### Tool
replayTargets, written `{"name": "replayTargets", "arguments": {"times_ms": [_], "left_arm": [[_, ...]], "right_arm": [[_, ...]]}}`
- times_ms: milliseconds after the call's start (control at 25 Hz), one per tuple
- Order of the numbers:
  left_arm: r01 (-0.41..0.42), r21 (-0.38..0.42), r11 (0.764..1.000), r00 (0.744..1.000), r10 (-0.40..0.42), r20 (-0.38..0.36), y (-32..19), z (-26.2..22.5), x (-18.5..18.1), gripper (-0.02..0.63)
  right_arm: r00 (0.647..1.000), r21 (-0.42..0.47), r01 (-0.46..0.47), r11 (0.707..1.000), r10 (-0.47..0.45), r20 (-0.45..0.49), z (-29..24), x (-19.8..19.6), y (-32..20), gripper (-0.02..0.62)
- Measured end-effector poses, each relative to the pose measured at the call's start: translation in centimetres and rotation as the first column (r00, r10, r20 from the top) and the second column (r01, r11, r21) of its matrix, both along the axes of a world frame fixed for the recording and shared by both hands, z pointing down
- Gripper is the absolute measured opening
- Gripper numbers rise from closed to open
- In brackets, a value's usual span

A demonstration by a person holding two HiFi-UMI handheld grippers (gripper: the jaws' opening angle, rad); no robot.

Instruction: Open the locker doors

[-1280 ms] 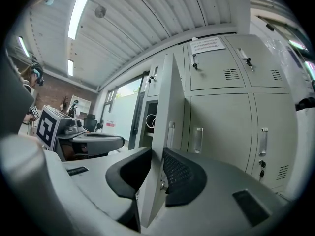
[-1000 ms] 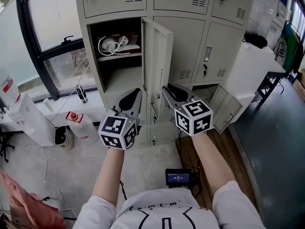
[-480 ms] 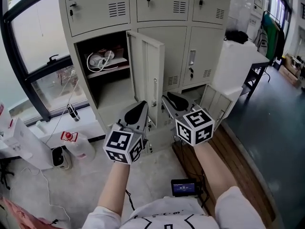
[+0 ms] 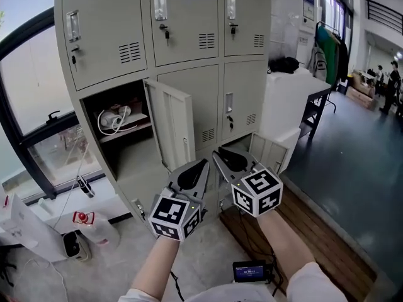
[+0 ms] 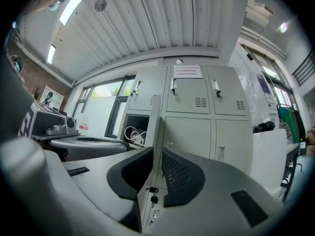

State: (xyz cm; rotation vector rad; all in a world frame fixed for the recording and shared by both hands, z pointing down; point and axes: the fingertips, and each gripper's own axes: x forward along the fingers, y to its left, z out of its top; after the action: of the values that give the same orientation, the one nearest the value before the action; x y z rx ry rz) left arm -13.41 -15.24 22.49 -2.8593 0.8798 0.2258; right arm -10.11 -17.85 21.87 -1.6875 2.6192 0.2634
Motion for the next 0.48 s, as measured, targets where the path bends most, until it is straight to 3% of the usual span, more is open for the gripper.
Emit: {"name": "replayTargets", "arguments": {"times_ms": [480], "left_arm": [[0.023,0.009,1.000,0.998,-0.023,-0.054,-1.4,-3.7,5.9,0.005]], "right_arm": [[0.999,0.090,-0.048,0.995,0.049,-0.006,-4.5,5.0,-0.4,0.069]]}}
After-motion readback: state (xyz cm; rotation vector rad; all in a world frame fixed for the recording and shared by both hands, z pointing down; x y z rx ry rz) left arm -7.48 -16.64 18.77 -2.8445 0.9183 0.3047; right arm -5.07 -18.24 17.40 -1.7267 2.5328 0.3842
